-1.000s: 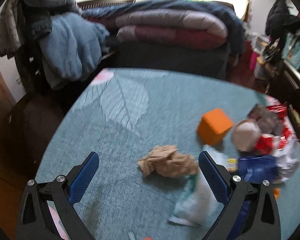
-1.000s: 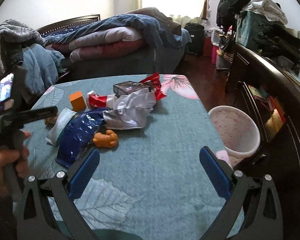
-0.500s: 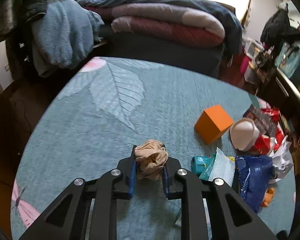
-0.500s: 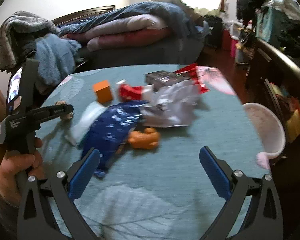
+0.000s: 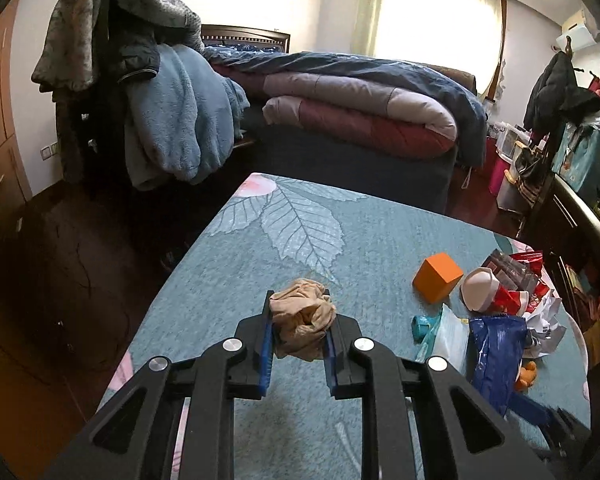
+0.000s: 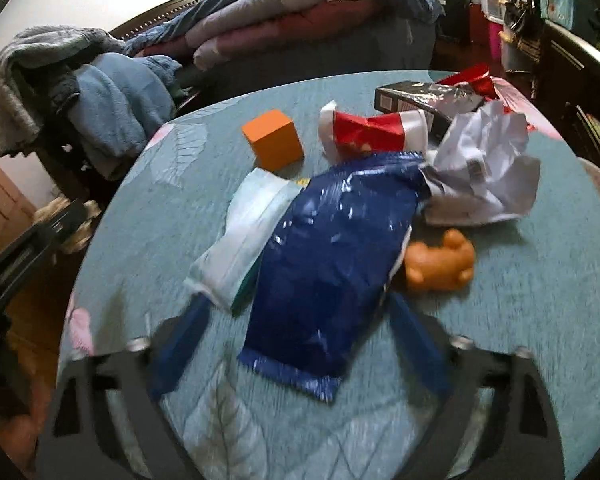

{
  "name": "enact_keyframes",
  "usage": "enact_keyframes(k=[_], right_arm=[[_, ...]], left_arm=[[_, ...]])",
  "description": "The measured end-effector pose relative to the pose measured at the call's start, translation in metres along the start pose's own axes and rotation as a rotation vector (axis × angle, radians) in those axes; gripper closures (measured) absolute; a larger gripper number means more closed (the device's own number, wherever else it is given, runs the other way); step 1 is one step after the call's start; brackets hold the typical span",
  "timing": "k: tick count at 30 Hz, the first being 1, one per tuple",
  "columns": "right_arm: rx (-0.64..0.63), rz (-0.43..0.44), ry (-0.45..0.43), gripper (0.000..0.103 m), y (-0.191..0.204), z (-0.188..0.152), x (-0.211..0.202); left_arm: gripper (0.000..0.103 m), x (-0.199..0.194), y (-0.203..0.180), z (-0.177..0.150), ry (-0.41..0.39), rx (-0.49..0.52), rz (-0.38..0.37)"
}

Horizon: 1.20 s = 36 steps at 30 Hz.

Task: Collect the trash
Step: 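Grasp the tan crumpled paper ball with left gripper while right grasps the blue plastic bag, then carry both items to the pink-dotted wastebasket and open both grippers over it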

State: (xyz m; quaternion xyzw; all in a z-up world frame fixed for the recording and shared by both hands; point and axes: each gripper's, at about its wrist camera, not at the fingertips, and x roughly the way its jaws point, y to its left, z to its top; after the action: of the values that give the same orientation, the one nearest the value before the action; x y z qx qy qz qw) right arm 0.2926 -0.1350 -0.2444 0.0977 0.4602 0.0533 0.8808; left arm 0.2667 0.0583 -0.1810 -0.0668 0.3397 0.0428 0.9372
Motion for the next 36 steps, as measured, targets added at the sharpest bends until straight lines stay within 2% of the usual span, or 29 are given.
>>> enact_keyframes(k=[1, 2, 3, 5, 6, 15, 20, 26, 36], right_arm=[[-0.006, -0.02, -0.003, 0.035, 0.001, 0.001, 0.002], [-0.013, -0.039, -0.004, 0.048, 0.002, 0.003, 0.004], [-0.014, -0.033, -0.005, 0.069, 0.002, 0.005, 0.005], [0.004, 0.02, 0.013, 0.094, -0.003, 0.004, 0.005], [0.016, 0.061, 0.016, 0.095, -0.006, 0.002, 0.002], [-0.029, 0.155, -0.067, 0.096, -0.023, -0.026, -0.064], [-0.049, 0.172, -0.125, 0.096, -0.04, -0.041, -0.106], [-0.026, 0.122, -0.175, 0.096, -0.076, -0.053, -0.133], [0.036, 0.0, -0.233, 0.095, -0.153, -0.059, -0.152]], left_arm=[[0.083, -0.001, 0.002, -0.001, -0.003, -0.002, -0.001], [0.083, -0.001, 0.004, -0.002, -0.004, -0.004, -0.001], [0.082, -0.003, 0.005, -0.003, -0.006, -0.004, -0.003], [0.083, -0.005, 0.007, -0.005, -0.009, -0.006, -0.006], [0.083, -0.008, 0.008, -0.005, -0.012, -0.007, -0.01], [0.082, -0.048, 0.001, -0.006, -0.062, -0.006, -0.034], [0.082, -0.074, -0.018, -0.01, -0.085, 0.011, -0.059], [0.082, -0.087, -0.064, -0.016, -0.076, 0.072, -0.126], [0.082, -0.08, -0.174, -0.027, -0.047, 0.217, -0.276]])
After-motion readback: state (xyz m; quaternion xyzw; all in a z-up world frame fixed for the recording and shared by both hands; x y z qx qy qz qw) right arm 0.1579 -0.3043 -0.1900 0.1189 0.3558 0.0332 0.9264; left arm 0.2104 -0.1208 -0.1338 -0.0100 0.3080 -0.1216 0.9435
